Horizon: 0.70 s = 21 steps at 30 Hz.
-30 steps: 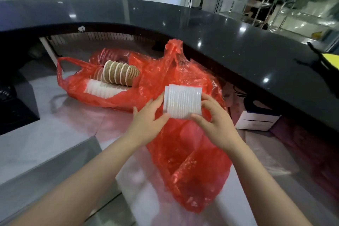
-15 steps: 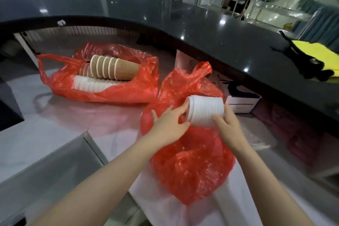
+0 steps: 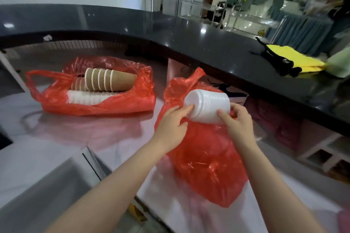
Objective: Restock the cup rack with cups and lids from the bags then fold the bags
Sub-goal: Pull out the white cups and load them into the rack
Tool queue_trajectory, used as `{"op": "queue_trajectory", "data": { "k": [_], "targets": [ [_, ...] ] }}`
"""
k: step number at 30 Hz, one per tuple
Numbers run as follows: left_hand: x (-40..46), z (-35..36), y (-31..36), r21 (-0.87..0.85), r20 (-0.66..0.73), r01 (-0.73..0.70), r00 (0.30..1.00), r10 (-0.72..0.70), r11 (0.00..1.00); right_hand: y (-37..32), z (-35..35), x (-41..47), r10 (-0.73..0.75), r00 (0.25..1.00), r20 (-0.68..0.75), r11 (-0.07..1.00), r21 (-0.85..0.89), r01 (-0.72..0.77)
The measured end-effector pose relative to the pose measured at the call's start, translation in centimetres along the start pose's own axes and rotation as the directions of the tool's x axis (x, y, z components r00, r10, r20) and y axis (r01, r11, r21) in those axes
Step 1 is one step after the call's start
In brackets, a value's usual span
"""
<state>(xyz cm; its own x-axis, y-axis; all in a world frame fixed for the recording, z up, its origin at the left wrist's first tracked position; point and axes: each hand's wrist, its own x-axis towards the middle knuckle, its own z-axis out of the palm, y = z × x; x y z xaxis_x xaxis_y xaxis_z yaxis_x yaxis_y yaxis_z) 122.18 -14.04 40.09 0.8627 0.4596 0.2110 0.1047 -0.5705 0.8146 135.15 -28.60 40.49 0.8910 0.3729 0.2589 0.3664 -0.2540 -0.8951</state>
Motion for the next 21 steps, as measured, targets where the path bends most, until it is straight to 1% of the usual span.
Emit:
{"op": "queue_trajectory", "data": {
  "k": [2, 5, 9, 11, 13, 16, 19, 21],
  "targets": [
    [-0.7, -1.1, -0.1, -0.066, 0.021, -0.018, 1.0, 0.019, 0.998, -1.0, 0.6, -0.8, 0.001, 1.0, 0.021, 0.993, 0.119, -0.004],
    [-2.2, -3.3, -0.1, -0.122, 0.012, -0.051, 0.999, 0.053, 0.991, -2.2, 1.7, -2.2, -0.005, 1.0, 0.019, 0.981, 0.196, 0.001],
    [-4.4, -7.7, -0.7, -0.136, -0.089, -0.102, 0.992, 0.09, 0.985, -5.2, 4.6, -4.3, -0.044, 0.999, 0.024, 0.959, 0.281, 0.035],
    [-5.9, -10.4, -1.3, -0.185, -0.156, -0.086, 0.986, 0.057, 0.979, -7.0, 6.6, -5.5, -0.086, 0.993, 0.076, 0.949, 0.309, 0.058],
    [-7.8, -13.0, -2.0, -0.273, -0.217, -0.07, 0.976, 0.009, 0.959, -9.0, 8.9, -7.0, -0.145, 0.976, 0.164, 0.935, 0.345, 0.081],
    [-11.1, -16.8, -3.3, -0.41, -0.319, -0.018, 0.94, -0.125, 0.912, -11.9, 12.8, -9.5, -0.259, 0.912, 0.319, 0.908, 0.403, 0.117],
    [-14.7, -20.2, -5.2, -0.424, -0.417, 0.03, 0.881, -0.225, 0.905, -14.3, 16.8, -11.9, -0.364, 0.802, 0.474, 0.894, 0.418, 0.159],
    [-17.4, -22.3, -6.5, -0.388, -0.5, 0.037, 0.831, -0.244, 0.921, -15.4, 19.5, -13.4, -0.426, 0.729, 0.535, 0.882, 0.426, 0.203]
  ]
}}
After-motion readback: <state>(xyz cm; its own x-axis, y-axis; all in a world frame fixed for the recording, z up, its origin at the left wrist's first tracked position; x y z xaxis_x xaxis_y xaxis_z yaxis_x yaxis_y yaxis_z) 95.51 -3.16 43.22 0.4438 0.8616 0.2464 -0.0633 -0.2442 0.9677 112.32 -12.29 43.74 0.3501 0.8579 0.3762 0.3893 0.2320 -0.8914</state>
